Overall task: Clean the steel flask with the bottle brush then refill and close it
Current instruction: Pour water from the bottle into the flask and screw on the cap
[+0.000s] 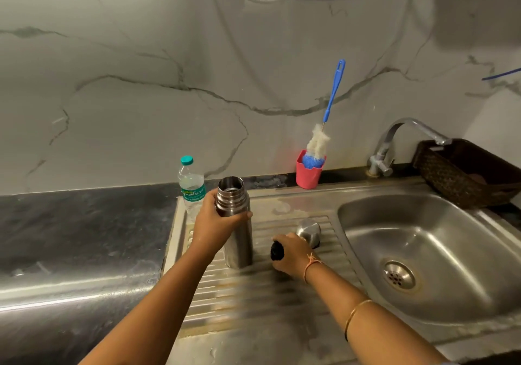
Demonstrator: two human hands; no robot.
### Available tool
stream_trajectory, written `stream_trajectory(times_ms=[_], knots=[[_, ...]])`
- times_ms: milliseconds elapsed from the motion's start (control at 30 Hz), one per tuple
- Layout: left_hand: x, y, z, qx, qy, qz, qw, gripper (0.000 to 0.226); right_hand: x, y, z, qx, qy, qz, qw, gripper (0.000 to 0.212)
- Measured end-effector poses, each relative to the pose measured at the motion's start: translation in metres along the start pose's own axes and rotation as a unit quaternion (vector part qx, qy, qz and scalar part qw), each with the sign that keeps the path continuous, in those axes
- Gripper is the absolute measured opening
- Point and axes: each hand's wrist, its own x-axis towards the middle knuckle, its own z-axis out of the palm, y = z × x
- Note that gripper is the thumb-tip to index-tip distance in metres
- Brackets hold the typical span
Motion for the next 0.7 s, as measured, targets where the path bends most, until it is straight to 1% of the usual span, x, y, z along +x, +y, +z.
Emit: stream_trajectory(times_ms=[67, 100, 167, 233, 300, 367, 433, 500, 600, 700], knots=[[0.002, -0.001, -0.004, -0.009, -0.012, -0.003, 1.000, 0.066, 0.005, -0.005, -0.017, 0.041, 0.044, -0.014, 0.998, 0.042], [0.003, -0.002, -0.006, -0.016, -0.018, -0.006, 1.000, 0.066, 0.006, -0.010, -0.029, 0.081, 0.075, -0.026, 0.994, 0.039], [0.005, -0.002, -0.007, -0.026, -0.022, -0.011, 0.999, 0.065, 0.006, -0.026, -0.062, 0.172, 0.138, -0.063, 0.973, 0.041], [0.007, -0.003, -0.007, -0.026, -0.022, -0.012, 0.999, 0.064, 0.001, -0.049, -0.097, 0.251, 0.179, -0.119, 0.944, 0.045], [0.008, -0.004, -0.007, -0.024, -0.022, -0.008, 0.999, 0.064, -0.007, -0.071, -0.129, 0.297, 0.175, -0.173, 0.923, 0.046], [0.008, -0.004, -0.008, -0.025, -0.021, -0.008, 0.999, 0.063, -0.013, -0.090, -0.151, 0.300, 0.136, -0.213, 0.920, 0.047], [0.007, -0.005, -0.007, -0.028, -0.022, -0.007, 0.999, 0.063, -0.013, -0.104, -0.160, 0.262, 0.080, -0.241, 0.931, 0.050], [0.008, -0.006, -0.007, -0.026, -0.023, 0.000, 0.999, 0.062, -0.010, -0.116, -0.163, 0.182, 0.032, -0.264, 0.947, 0.053], [0.009, -0.008, -0.008, -0.023, -0.025, 0.009, 0.999, 0.063, -0.003, -0.128, -0.168, 0.040, 0.010, -0.284, 0.958, 0.058], [0.011, -0.010, -0.009, -0.024, -0.025, 0.014, 0.999, 0.065, 0.004, -0.140, -0.167, -0.095, -0.030, -0.282, 0.954, 0.059]])
